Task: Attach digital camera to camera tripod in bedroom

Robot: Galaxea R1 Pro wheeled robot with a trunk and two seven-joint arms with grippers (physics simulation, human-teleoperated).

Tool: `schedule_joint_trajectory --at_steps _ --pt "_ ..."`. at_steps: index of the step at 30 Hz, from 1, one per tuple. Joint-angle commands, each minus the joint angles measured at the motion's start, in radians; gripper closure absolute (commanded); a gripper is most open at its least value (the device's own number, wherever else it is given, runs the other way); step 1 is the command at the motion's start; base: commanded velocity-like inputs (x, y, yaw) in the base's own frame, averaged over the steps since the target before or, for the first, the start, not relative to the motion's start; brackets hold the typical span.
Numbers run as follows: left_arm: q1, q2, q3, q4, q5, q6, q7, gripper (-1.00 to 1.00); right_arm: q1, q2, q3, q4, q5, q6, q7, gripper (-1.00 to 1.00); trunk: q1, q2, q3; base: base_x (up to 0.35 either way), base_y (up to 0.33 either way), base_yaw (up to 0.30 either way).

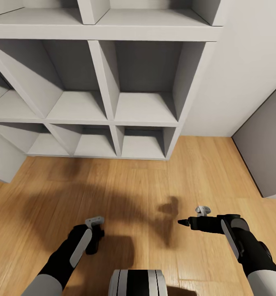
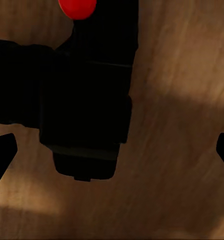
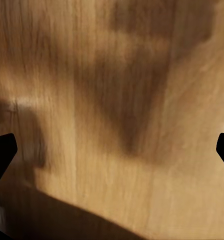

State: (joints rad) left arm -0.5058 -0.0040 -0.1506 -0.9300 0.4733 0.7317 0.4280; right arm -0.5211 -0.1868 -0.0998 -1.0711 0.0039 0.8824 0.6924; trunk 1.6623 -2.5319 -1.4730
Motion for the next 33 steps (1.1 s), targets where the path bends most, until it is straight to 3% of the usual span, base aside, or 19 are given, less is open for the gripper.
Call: schedule_joint_trajectory --at_steps 1,10,16,19,24,33 --pt "0.000 0.001 -0.005 0.004 0.010 -0.005 0.010 -1.00 0.000 0.000 -0.001 0.000 0.001 0.006 0.004 -1.00 0.000 0.000 -0.001 0.000 0.000 0.000" --pt "0.000 0.002 -0.013 0.028 0.009 -0.031 0.011 -1.00 0.000 0.001 0.000 0.001 0.001 0.006 0.002 -1.00 0.000 0.000 -0.001 0.000 0.000 0.000" --pt "0.003 0.036 -0.046 0.062 0.006 -0.064 -0.023 -1.00 0.000 0.005 -0.003 0.011 0.003 0.007 0.000 -1.00 0.000 0.000 -0.001 0.000 0.000 0.000" --pt "0.006 0.019 -0.040 0.079 0.007 -0.081 -0.017 -1.00 0.001 0.006 -0.004 0.010 0.006 0.007 -0.001 -1.00 0.000 0.000 -0.001 0.000 0.000 0.000" --pt "0.007 0.007 -0.013 0.050 0.008 -0.054 0.011 -1.00 0.001 0.003 -0.003 0.010 0.011 0.005 -0.002 -1.00 0.000 0.000 -0.001 0.000 0.000 0.000" --pt "0.007 0.006 -0.009 0.038 0.009 -0.014 0.029 -1.00 0.001 0.003 -0.002 0.010 0.011 0.005 -0.002 -1.00 0.000 0.000 -0.001 0.000 0.000 0.000"
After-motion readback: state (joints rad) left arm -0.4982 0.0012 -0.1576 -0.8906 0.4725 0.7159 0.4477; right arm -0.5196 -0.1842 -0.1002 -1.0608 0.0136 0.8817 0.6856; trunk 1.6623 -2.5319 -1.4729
